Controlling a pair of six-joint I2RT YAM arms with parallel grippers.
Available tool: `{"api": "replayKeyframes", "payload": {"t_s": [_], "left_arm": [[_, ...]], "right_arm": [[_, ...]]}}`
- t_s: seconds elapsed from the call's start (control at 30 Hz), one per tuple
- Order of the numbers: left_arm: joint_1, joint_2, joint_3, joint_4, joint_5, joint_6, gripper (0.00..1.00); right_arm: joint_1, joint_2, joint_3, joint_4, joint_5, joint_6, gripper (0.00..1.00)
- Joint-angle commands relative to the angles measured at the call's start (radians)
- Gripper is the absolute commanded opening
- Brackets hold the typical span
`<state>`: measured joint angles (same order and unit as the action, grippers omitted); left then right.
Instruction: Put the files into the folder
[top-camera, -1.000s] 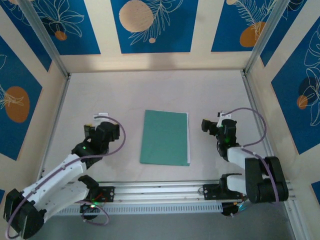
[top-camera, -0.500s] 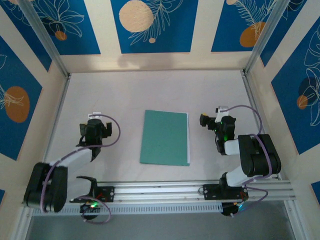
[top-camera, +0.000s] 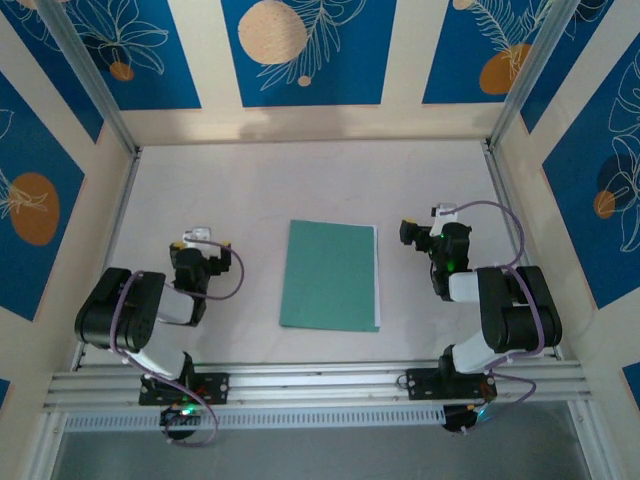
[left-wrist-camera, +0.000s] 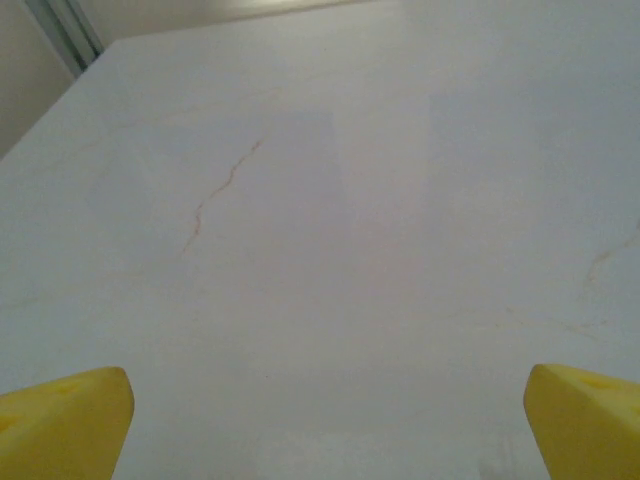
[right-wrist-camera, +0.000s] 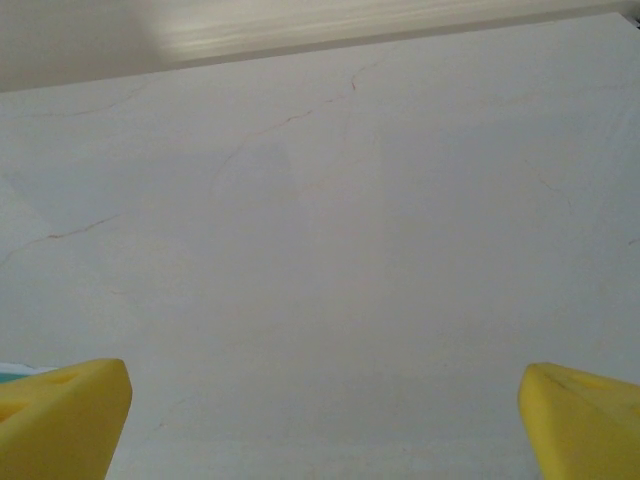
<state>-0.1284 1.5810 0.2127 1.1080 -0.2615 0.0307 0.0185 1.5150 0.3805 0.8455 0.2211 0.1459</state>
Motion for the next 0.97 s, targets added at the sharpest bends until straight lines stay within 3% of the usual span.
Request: {"api": "replayKeyframes", "payload": {"t_s": [0.0, 0.07, 0.13, 0.2, 0.93], "left_arm": [[0.013, 0.006, -0.007, 0.182, 0.007, 0.001, 1.0], [0.026, -0.009, 0.035, 0.08, 0.0, -0.02, 1.0], [0.058, -0.015, 0.096, -0.047, 0.089, -0.031, 1.0], [0.068, -0.021, 0.15, -0.158, 0.111, -0.03, 1.0], [0.062, -0.019, 0.131, -0.116, 0.091, -0.029, 1.0]], "right_arm": [[0.003, 0.005, 0.01, 0.006, 0.02, -0.009, 0.99], [0.003, 0.005, 0.01, 0.006, 0.019, -0.01, 0.99], [0.004, 0.006, 0.012, 0.005, 0.02, -0.009, 0.99], [0.003, 0.007, 0.012, 0.005, 0.021, -0.009, 0.99], [0.008, 0.008, 0.014, 0.003, 0.026, -0.015, 0.99]]}}
